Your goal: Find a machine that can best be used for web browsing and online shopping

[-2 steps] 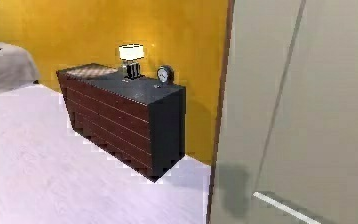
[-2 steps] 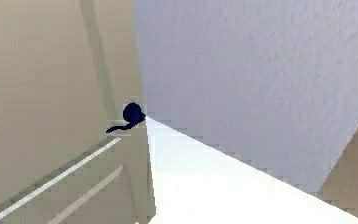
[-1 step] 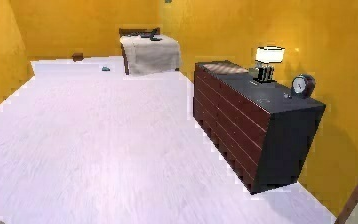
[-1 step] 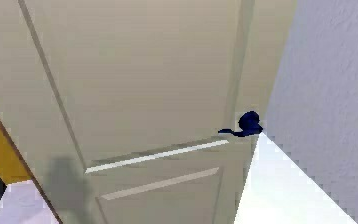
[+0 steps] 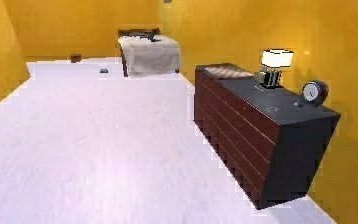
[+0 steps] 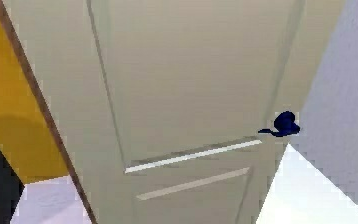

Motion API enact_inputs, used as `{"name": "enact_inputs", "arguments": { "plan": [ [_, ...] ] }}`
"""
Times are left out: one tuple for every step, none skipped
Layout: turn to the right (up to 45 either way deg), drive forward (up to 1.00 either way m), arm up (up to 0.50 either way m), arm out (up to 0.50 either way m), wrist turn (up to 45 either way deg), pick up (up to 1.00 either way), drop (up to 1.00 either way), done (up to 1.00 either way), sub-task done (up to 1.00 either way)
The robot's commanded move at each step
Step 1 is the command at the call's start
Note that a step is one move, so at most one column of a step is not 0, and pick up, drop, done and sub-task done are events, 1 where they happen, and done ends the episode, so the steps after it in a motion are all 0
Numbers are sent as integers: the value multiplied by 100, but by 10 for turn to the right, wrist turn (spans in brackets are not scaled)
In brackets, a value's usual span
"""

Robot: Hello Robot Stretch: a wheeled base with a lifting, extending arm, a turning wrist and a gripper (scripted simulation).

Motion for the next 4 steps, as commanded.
{"name": "enact_inputs", "arguments": {
  "plan": [
    [-120,0,0,0,0,0,0,0,0],
    [0,100,0,0,0,0,0,0,0],
    [0,100,0,0,0,0,0,0,0],
    [0,100,0,0,0,0,0,0,0]
  ]
}}
